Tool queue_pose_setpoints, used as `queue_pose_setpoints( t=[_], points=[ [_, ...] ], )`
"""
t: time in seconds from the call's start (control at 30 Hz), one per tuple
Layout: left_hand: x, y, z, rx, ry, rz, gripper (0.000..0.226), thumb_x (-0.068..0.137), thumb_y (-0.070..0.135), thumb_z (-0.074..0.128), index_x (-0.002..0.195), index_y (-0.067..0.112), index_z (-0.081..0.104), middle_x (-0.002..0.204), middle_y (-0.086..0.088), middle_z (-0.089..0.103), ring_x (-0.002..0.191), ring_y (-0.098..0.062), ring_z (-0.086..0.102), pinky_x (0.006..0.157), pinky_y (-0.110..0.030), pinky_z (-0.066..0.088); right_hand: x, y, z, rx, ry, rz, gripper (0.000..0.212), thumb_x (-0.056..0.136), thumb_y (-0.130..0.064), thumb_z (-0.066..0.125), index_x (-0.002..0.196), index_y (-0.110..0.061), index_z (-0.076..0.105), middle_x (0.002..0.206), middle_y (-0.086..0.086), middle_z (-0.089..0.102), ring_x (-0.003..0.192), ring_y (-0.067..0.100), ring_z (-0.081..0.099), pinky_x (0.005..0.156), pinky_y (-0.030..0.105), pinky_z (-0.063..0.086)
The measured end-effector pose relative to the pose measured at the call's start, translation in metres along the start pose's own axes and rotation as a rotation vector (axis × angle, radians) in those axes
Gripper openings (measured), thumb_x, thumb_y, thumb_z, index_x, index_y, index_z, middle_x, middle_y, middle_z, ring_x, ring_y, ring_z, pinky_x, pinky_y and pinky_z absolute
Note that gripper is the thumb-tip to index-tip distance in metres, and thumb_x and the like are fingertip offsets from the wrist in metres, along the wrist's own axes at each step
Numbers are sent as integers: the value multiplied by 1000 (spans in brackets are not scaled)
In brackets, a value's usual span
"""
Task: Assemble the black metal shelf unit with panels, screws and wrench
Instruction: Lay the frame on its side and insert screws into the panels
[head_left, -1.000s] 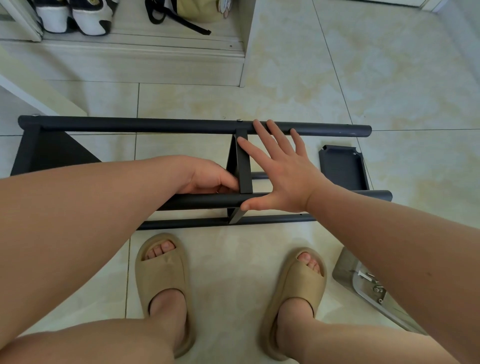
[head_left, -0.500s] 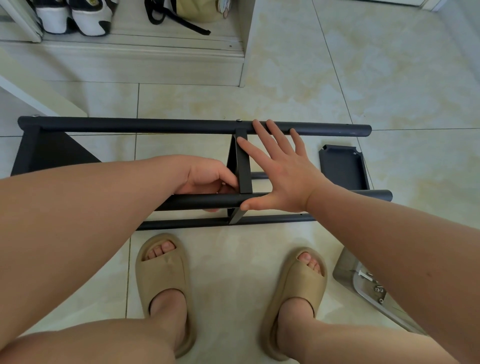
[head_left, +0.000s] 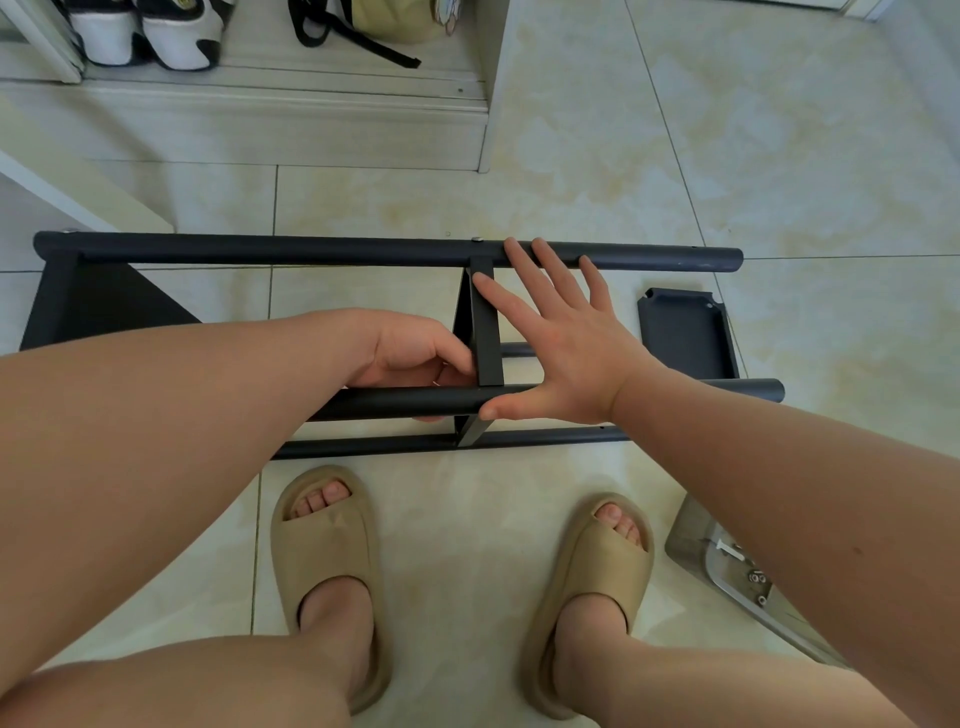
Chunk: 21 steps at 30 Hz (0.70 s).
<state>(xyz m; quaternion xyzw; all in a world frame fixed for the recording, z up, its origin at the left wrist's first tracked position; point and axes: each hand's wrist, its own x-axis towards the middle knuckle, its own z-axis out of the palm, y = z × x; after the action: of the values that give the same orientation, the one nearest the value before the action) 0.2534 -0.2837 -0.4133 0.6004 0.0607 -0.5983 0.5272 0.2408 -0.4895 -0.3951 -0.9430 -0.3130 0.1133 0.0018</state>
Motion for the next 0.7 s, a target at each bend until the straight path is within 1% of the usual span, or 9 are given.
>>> queue_pose_setpoints(
  t=[0.1, 0.2, 0.33, 0.37, 0.4, 0.5, 0.53, 0.6, 0.7],
  points=[
    [2, -1, 2, 38, 41, -45, 14, 97, 24, 55, 93, 17, 67, 73, 1, 65, 62, -10, 57, 74, -30, 46, 0, 0, 0, -8, -3, 1, 120, 65, -100, 22, 161, -34, -3, 169, 6, -16, 155, 31, -16, 122, 61, -5],
    [3, 0, 3, 123, 71, -22, 13, 97, 21, 56, 94, 16, 68, 73, 0, 66, 62, -11, 56, 70, -28, 46, 0, 0, 0, -7, -2, -1, 120, 64, -100, 22, 161, -34, -2, 169, 6, -16, 155, 31, -15, 122, 62, -5],
    [2, 2, 4, 121, 72, -2, 16, 97, 15, 55, 91, 14, 70, 73, 0, 69, 67, -13, 59, 68, -27, 47, 0, 0, 0, -2, 4, 0, 120, 65, -100, 24, 162, -34, -1, 169, 7, -15, 155, 31, -15, 122, 62, -4],
    [2, 2, 3, 101, 62, 1, 16, 96, 14, 55, 92, 14, 70, 74, 0, 68, 69, -14, 59, 71, -28, 47, 0, 0, 0, -2, 4, -1, 120, 65, -100, 24, 162, -34, -1, 169, 7, -15, 155, 31, -15, 122, 62, -4],
    [2, 1, 2, 71, 48, 4, 16, 96, 12, 54, 94, 13, 70, 78, -2, 68, 74, -16, 59, 77, -29, 48, 0, 0, 0, -2, 3, -2, 120, 65, -100, 24, 162, -34, -2, 169, 6, -15, 155, 31, -15, 122, 62, -4],
    [3, -3, -1, -40, 4, 11, 17, 94, 9, 52, 99, 12, 68, 91, -7, 68, 90, -20, 60, 101, -41, 45, 0, 0, 0, -4, 1, -1, 119, 65, -100, 23, 162, -34, -3, 169, 6, -16, 155, 30, -16, 122, 62, -4],
    [2, -3, -1, -57, -6, 4, 17, 95, 10, 51, 100, 13, 67, 93, -6, 69, 90, -19, 62, 103, -41, 45, 0, 0, 0, -3, -1, 0, 119, 65, -100, 23, 161, -34, -3, 169, 6, -16, 155, 30, -16, 122, 62, -5],
    [2, -2, 0, -55, -6, -34, 18, 98, 16, 50, 103, 16, 66, 94, -3, 70, 87, -15, 64, 95, -39, 50, 0, 0, 0, 3, -3, 1, 120, 65, -100, 24, 161, -35, -3, 169, 6, -16, 155, 30, -16, 122, 62, -5],
    [3, -2, 2, -11, 48, -88, 14, 98, 22, 55, 106, 17, 66, 89, -1, 68, 83, -12, 62, 84, -35, 54, 0, -1, 0, 2, -1, 1, 120, 65, -100, 24, 162, -34, -2, 169, 7, -15, 155, 31, -16, 122, 62, -4]
  ],
)
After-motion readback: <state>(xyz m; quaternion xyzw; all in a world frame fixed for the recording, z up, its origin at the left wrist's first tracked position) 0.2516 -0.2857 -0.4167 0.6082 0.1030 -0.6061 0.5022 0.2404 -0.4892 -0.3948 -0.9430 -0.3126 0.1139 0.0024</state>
